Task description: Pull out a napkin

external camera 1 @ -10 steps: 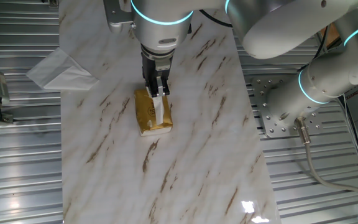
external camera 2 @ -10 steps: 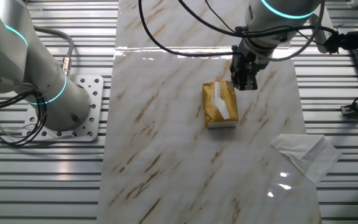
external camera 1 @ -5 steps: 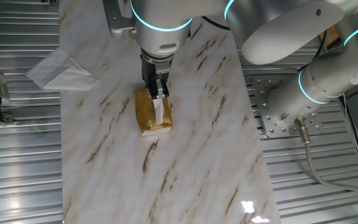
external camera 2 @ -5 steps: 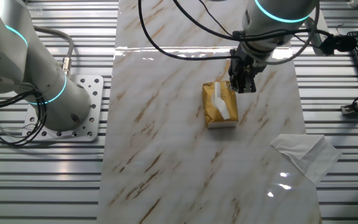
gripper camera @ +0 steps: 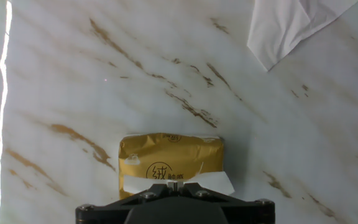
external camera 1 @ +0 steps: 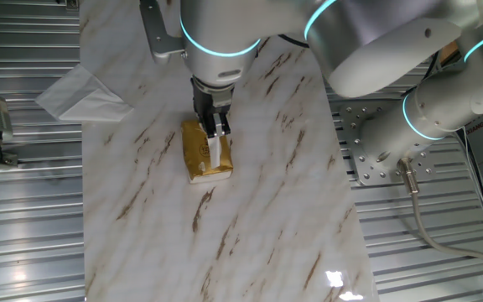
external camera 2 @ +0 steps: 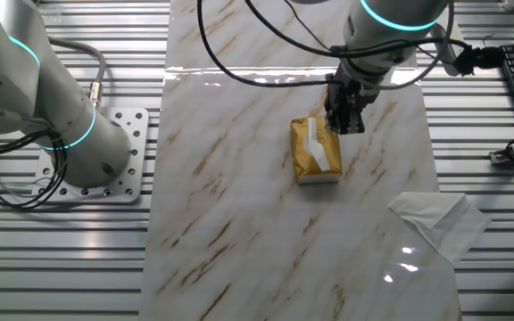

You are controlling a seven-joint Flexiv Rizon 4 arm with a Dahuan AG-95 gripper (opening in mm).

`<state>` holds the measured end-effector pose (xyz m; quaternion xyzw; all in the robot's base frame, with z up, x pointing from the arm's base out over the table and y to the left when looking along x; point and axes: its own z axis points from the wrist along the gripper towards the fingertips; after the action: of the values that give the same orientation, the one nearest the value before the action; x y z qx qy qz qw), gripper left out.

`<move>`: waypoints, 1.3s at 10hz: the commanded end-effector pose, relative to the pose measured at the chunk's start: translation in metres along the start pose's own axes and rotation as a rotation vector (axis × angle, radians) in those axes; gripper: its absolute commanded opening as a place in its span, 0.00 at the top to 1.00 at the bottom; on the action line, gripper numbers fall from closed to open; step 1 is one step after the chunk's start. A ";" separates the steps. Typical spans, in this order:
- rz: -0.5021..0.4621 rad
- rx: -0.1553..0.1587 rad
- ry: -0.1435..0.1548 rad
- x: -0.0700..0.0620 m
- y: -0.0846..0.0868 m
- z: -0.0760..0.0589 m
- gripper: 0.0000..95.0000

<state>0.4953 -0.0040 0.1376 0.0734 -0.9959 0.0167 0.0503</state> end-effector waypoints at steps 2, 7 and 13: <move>0.015 -0.012 0.008 -0.001 0.001 0.005 1.00; 0.031 -0.024 0.011 0.001 0.001 0.014 1.00; 0.020 -0.007 0.008 0.011 0.002 0.023 1.00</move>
<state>0.4816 -0.0047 0.1162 0.0646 -0.9963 0.0143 0.0553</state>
